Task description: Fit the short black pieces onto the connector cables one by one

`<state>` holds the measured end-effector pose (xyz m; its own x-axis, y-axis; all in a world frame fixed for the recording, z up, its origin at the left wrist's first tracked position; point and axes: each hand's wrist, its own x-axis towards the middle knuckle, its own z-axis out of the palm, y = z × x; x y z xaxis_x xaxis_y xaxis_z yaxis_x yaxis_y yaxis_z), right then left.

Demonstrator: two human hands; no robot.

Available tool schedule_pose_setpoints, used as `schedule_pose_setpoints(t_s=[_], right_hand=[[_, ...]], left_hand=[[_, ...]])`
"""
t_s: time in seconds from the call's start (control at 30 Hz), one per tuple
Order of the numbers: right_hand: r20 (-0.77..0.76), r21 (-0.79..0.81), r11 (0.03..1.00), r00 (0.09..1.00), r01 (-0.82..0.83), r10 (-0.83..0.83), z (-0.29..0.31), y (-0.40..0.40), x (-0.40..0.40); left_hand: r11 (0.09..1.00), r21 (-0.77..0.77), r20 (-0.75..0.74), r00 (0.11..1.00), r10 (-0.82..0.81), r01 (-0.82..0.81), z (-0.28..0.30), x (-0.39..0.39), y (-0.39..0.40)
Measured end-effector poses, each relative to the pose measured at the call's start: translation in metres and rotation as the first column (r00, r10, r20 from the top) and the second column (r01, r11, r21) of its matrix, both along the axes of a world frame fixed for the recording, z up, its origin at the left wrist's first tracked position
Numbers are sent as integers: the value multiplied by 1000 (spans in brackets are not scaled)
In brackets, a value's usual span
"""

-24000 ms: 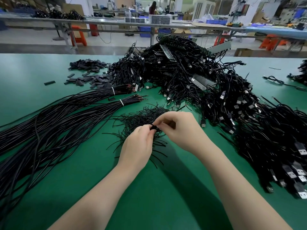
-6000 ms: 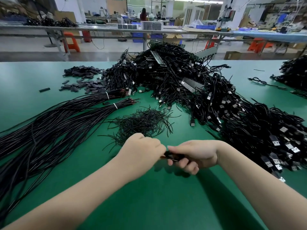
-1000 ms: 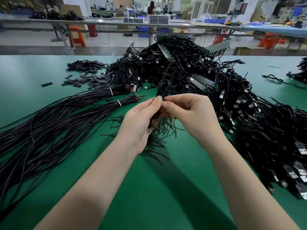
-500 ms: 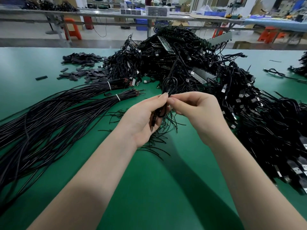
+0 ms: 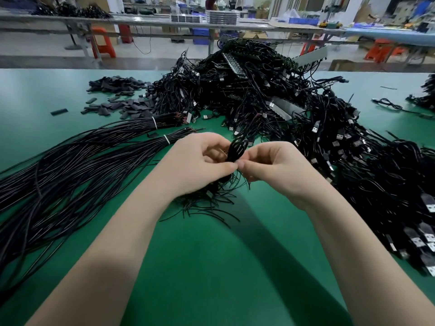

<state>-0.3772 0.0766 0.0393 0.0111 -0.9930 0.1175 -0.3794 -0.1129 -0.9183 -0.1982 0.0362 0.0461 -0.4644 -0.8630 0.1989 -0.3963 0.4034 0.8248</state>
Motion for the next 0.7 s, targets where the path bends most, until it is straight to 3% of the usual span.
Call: schedule_pose_setpoints(t_s=[0.1,0.2,0.27,0.4,0.7], right_hand=[[34,-14,1000,999,18,-17,2,1,-1],[243,-28,999,970,25,-18,3,0,2],[303,1,1000,953,23,-22,2,-1,5],[459,136,989,888,-59,-10,1,0,7],[252,-11,1000,968,12,-9,1,1,10]], left_hand=[[996,-92,-30,1000,-6,4,-1,-3,0],[1000,-11,-173,985,-4,2,-2,-5,-2],[999,47,-253,968,-8,21,-2,-6,-2],[998,48,-266,964,-16,30,0,-4,-2],[989,134,-217,976,-37,67,2,3,-1]])
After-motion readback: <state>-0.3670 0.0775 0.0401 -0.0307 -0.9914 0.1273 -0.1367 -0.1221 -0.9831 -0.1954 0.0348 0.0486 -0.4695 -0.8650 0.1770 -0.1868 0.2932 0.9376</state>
